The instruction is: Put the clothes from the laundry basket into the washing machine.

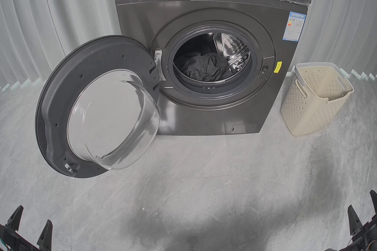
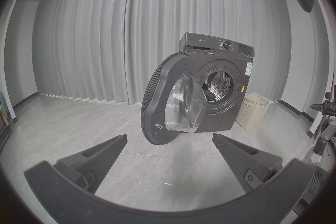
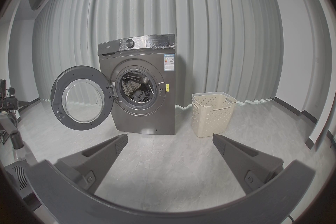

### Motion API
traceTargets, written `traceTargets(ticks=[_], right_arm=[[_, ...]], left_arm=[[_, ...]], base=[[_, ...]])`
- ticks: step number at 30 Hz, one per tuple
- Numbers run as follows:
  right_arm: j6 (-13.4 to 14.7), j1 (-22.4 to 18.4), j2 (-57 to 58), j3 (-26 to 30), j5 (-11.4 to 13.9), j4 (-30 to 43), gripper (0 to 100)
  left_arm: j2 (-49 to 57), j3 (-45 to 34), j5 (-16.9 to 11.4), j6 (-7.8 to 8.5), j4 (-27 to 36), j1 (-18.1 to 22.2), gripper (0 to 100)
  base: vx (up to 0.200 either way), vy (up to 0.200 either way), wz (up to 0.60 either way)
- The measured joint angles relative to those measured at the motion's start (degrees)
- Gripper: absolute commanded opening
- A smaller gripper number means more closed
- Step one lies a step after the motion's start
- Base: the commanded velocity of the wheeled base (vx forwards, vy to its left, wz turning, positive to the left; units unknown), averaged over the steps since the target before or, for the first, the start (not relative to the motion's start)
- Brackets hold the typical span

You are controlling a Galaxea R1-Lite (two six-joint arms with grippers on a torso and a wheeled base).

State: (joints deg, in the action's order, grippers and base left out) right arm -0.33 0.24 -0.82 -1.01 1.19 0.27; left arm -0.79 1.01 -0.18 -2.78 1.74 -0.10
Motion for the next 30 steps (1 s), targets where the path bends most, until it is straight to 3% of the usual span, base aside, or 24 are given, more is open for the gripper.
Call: traceTargets(ticks=[18, 25, 30], right_arm=[[0.0, 0.0, 0.0, 0.0, 0.0, 0.0, 100], [0.0, 0.0, 0.0, 0.0, 0.0, 0.0, 100], [0.0, 0.0, 0.0, 0.0, 0.0, 0.0, 100]], left_arm=[[0.0, 0.0, 0.0, -0.01, 0.0, 0.0, 100], [-0.1, 0.0, 0.0, 0.89, -0.5, 0.0, 100], [-0.1, 0.0, -0.4, 2.96, -1.2, 0.1, 100]], base=[[0.0, 0.2, 0.0], [0.0, 0.0, 0.0], [0.0, 0.0, 0.0]])
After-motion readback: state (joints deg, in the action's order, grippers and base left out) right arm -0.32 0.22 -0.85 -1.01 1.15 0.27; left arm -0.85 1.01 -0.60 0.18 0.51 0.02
